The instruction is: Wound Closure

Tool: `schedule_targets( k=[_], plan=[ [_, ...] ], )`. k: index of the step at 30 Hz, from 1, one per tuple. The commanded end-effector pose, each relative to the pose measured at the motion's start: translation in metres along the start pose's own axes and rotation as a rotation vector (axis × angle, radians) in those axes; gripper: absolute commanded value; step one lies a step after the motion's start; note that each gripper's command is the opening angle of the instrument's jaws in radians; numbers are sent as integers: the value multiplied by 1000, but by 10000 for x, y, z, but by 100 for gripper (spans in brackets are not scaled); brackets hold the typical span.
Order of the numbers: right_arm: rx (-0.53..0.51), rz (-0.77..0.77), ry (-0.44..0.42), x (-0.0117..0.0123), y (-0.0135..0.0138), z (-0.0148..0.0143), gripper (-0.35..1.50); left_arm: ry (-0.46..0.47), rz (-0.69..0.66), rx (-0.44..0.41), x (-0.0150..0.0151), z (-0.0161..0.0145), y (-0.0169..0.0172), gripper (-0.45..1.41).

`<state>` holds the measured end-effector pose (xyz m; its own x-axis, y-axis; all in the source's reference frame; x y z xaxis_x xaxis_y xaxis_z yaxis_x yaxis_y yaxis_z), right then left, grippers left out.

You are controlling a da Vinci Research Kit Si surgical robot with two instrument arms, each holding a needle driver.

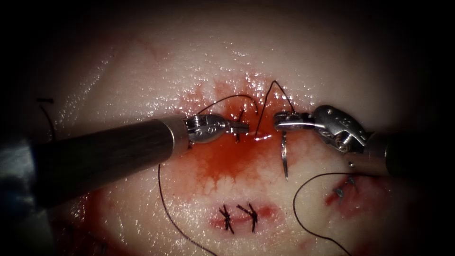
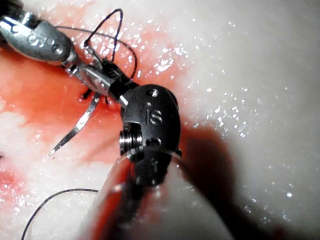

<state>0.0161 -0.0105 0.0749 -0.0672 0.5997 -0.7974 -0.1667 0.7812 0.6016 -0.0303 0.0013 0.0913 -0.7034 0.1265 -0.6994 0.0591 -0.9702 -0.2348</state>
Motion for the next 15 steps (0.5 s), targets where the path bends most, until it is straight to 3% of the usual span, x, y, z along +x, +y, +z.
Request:
schedule_targets(
  k=[1, 6, 9, 15],
  plan=[
    [-4, -2, 6, -4, 2, 7, -35, -31, 1, -22, -3, 14, 2, -45],
    [-18, -5, 11, -2, 7, 6, -35, -67, 8, -84, -4, 19, 11, -45],
    [-18, -5, 11, -3, 8, 6, -35, -65, 7, -93, -3, 16, 8, -45],
    [-18, -5, 12, -3, 5, 9, -35, -85, 1, -65, 4, 47, 8, -45]
  ],
)
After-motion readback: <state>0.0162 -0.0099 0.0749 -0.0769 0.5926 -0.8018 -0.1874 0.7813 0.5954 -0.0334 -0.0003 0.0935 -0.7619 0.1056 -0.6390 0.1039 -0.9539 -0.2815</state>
